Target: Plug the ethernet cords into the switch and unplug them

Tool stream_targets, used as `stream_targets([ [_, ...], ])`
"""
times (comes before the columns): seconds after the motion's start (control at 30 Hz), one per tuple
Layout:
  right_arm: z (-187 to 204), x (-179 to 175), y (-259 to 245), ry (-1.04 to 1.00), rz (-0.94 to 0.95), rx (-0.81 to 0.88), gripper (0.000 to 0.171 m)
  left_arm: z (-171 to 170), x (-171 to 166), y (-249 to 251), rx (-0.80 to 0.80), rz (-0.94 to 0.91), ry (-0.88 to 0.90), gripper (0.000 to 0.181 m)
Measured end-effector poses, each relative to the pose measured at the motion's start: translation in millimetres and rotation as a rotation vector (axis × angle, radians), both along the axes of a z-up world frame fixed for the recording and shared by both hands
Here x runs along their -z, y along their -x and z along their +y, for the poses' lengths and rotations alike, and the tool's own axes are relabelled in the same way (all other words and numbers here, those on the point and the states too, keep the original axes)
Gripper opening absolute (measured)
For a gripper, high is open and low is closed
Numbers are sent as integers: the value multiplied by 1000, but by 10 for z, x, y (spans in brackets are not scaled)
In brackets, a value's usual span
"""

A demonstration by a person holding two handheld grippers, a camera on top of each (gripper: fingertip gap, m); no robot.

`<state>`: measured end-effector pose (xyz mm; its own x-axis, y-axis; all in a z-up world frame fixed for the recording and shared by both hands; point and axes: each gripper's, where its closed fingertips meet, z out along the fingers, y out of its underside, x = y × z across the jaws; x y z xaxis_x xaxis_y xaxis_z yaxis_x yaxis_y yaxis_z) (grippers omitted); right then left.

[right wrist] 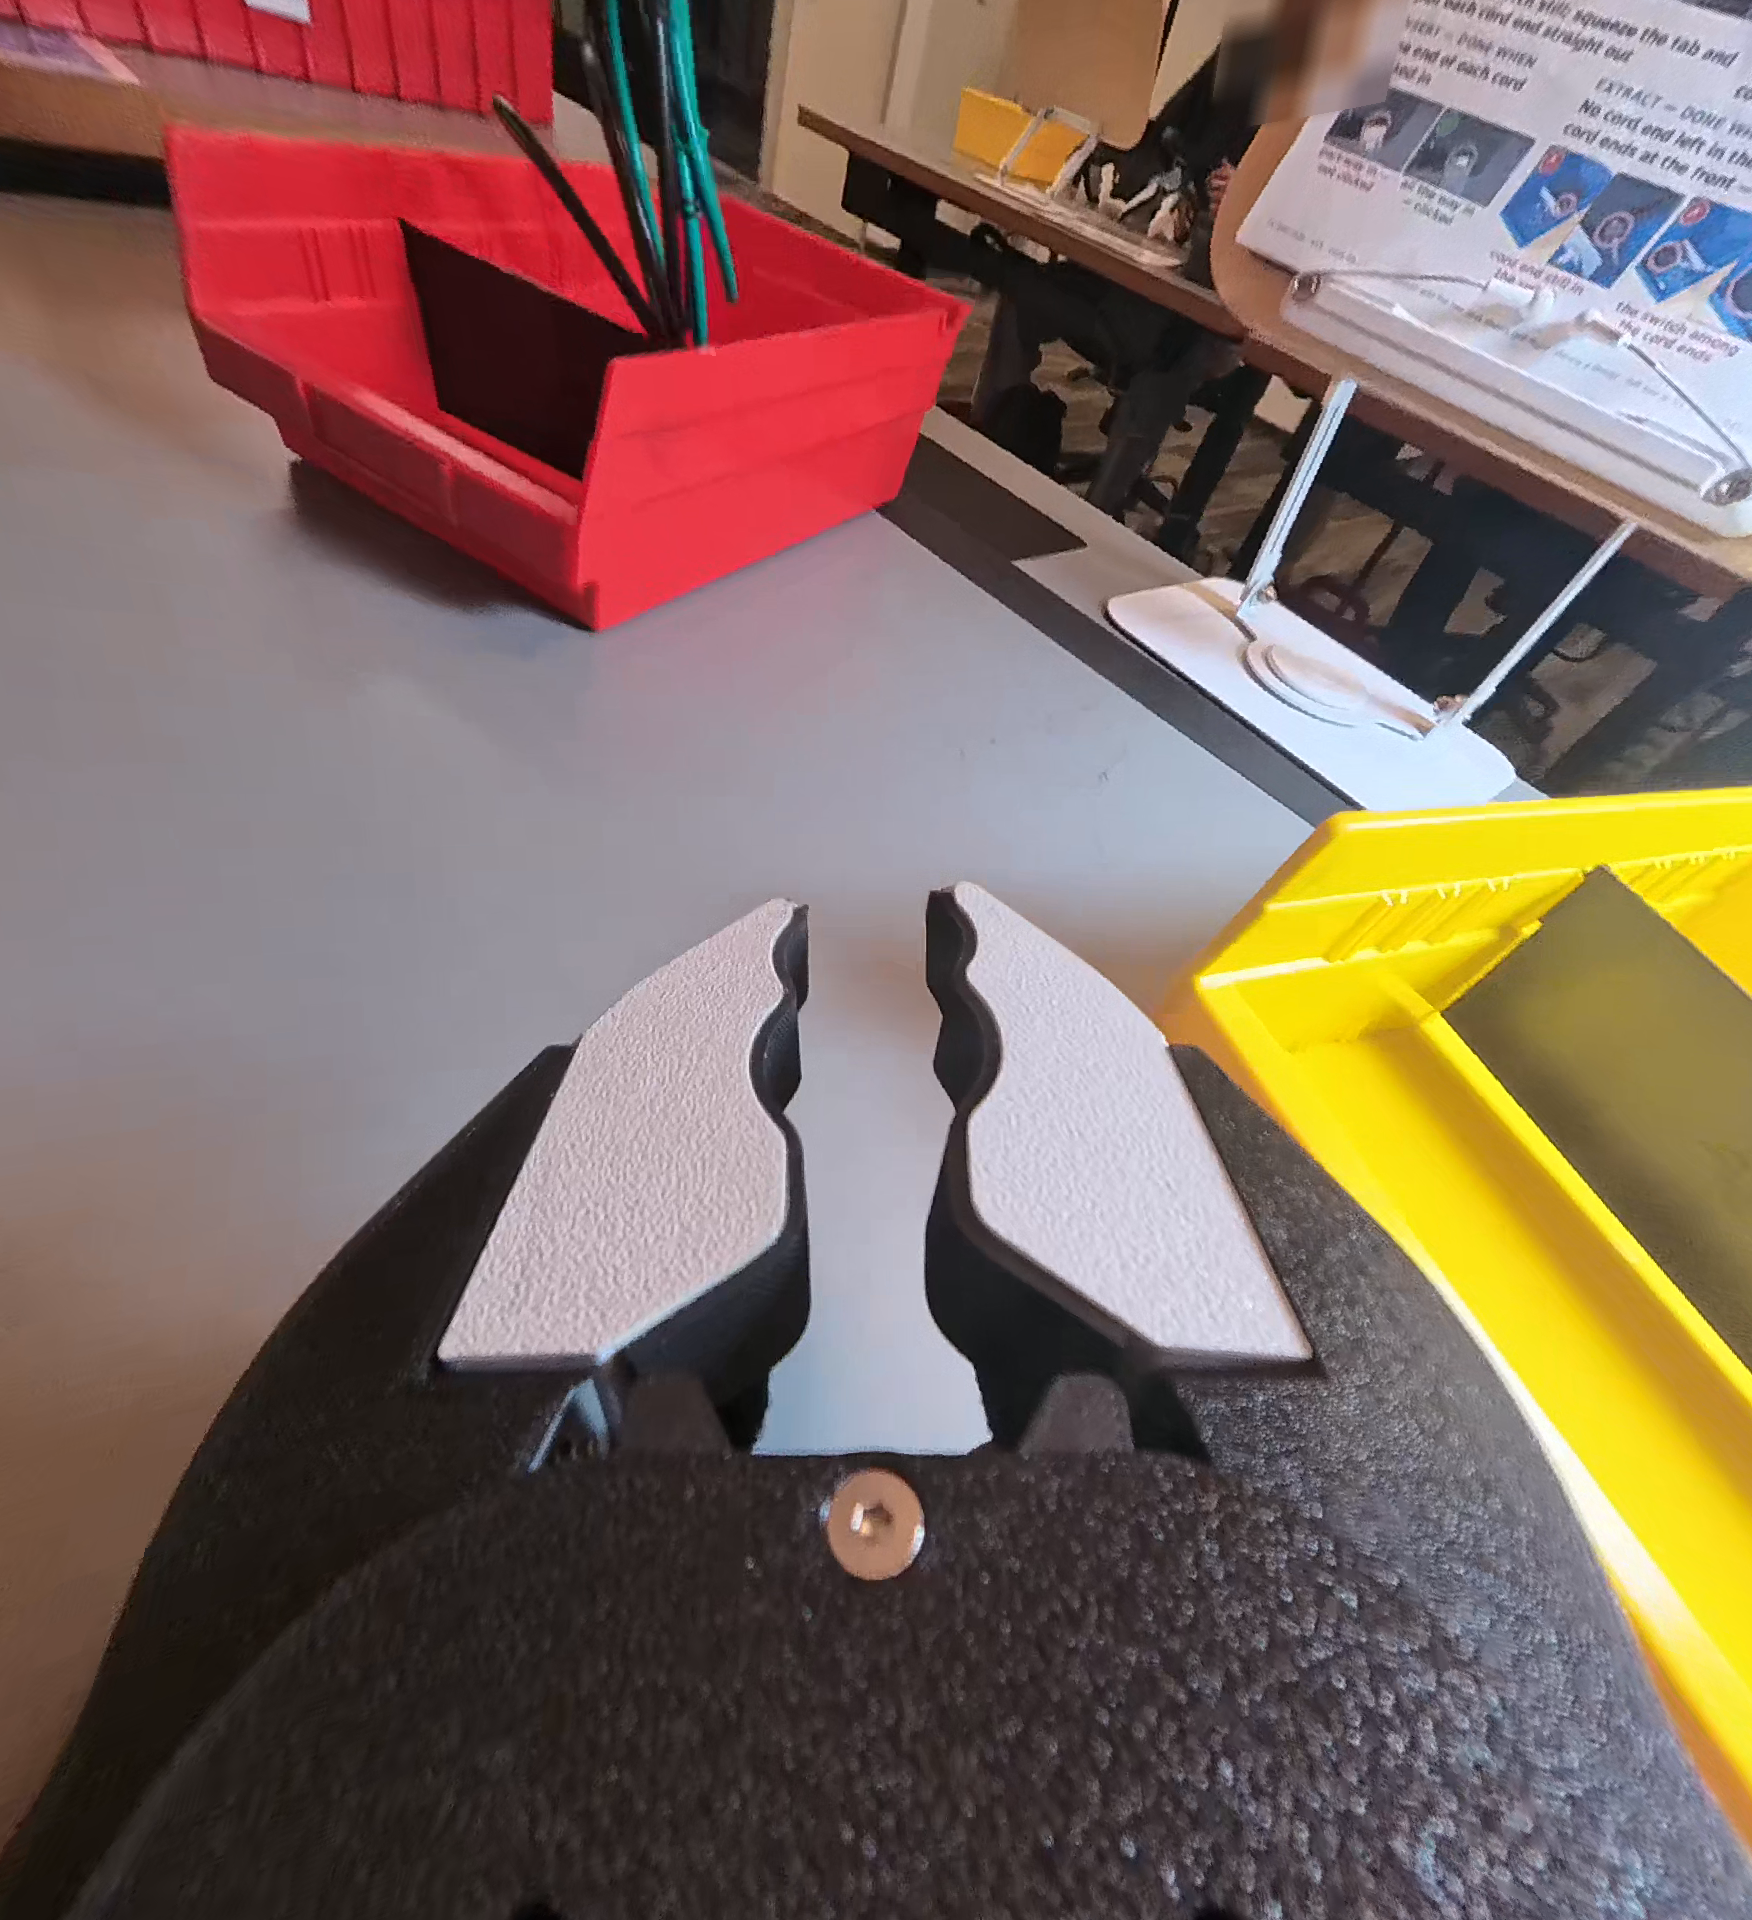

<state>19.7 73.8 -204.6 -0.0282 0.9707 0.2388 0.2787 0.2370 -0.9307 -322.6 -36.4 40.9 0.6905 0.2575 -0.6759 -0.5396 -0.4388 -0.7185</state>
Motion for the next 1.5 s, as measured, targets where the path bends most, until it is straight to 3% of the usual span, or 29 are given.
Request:
stream_targets([
  [0.2, -284, -664, 173, 56, 148, -75, 31, -47, -852, -734, 88, 20, -99, 12],
  [0.37, -681, -1425, 343, 29, 296, -129, 43, 87, -1088, -1550, 207, -17, -93, 12],
  [0.47, -869, -1742, 440, 13, 365, -104, 48, 258, -918, -1994, 263, -71, -69, 12],
  [0.57, -904, -1830, 517, 3, 360, -30, 55, 465, -621, -2394, 339, -151, -44, 12],
  [0.67, -682, -1734, 564, -97, 300, 64, 30, 640, -322, -2737, 436, -217, -17, 12],
  [0.7, -576, -1714, 547, -152, 309, 74, 29, 666, -274, -2803, 461, -205, -30, 12],
  [0.8, -518, -1674, 439, -158, 379, -101, 29, 628, -216, -3024, 633, -231, -88, 13],
  [0.97, -519, -1825, 179, 78, 526, -433, 29, 317, -104, -3254, 993, -541, -146, 54],
  [1.1, -734, -1848, 13, 239, 576, -709, 29, 305, 401, -3237, 1079, -627, -78, 51],
  [1.17, -851, -1765, 52, 243, 558, -751, 29, 254, 581, -3382, 1168, -662, -52, 47],
  [1.23, -938, -1631, 136, 229, 506, -771, 29, 293, 728, -3425, 1157, -626, -55, 28],
  [1.37, -873, -1416, 303, 256, 413, -735, 30, 371, 937, -3302, 1067, -623, -40, 28],
  [1.5, -618, -1205, 521, 203, 285, -562, 37, 460, 1074, -2995, 876, -562, -23, 27],
])
